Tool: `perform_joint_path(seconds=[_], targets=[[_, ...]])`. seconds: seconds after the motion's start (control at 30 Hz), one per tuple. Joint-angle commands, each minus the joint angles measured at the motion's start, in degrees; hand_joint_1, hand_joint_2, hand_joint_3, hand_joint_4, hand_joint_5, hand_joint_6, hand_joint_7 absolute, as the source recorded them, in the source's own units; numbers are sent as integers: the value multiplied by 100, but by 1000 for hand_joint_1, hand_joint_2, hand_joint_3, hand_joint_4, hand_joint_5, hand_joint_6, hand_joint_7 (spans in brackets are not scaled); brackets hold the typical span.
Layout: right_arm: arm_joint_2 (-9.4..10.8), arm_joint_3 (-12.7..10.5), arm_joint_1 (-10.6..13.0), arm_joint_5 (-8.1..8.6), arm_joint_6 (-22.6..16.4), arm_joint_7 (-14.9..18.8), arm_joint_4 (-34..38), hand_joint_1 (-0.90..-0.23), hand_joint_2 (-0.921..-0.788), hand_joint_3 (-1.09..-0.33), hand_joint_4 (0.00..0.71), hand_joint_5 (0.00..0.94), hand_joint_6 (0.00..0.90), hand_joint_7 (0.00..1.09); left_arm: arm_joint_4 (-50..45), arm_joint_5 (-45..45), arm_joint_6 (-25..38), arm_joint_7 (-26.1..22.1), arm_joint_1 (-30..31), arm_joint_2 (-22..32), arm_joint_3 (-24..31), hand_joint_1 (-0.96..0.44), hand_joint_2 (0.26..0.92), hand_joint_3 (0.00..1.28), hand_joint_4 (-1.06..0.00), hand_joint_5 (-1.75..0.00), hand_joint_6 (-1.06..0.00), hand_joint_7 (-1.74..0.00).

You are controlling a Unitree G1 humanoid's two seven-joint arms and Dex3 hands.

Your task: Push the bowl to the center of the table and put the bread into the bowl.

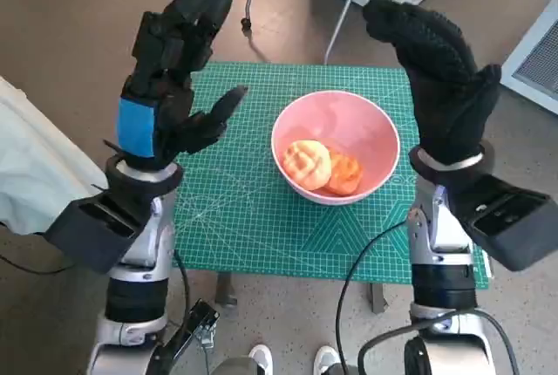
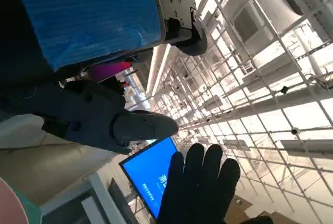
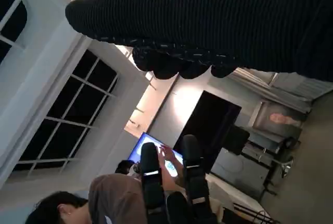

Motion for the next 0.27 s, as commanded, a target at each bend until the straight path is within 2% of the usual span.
perform_joint_path(seconds=[0.03, 0.27], targets=[[-58, 13, 39, -28, 113, 39, -27, -625, -921, -743, 299, 0, 0, 821, -124, -17, 52, 45, 38, -43, 2, -422, 921, 319, -342, -21, -213, -490], [-116, 1, 16, -43, 122, 52, -28, -624, -921, -744, 296, 0, 0, 815, -128, -31, 55, 19, 27, -54, -16, -426, 921, 320, -342, -19, -216, -480]])
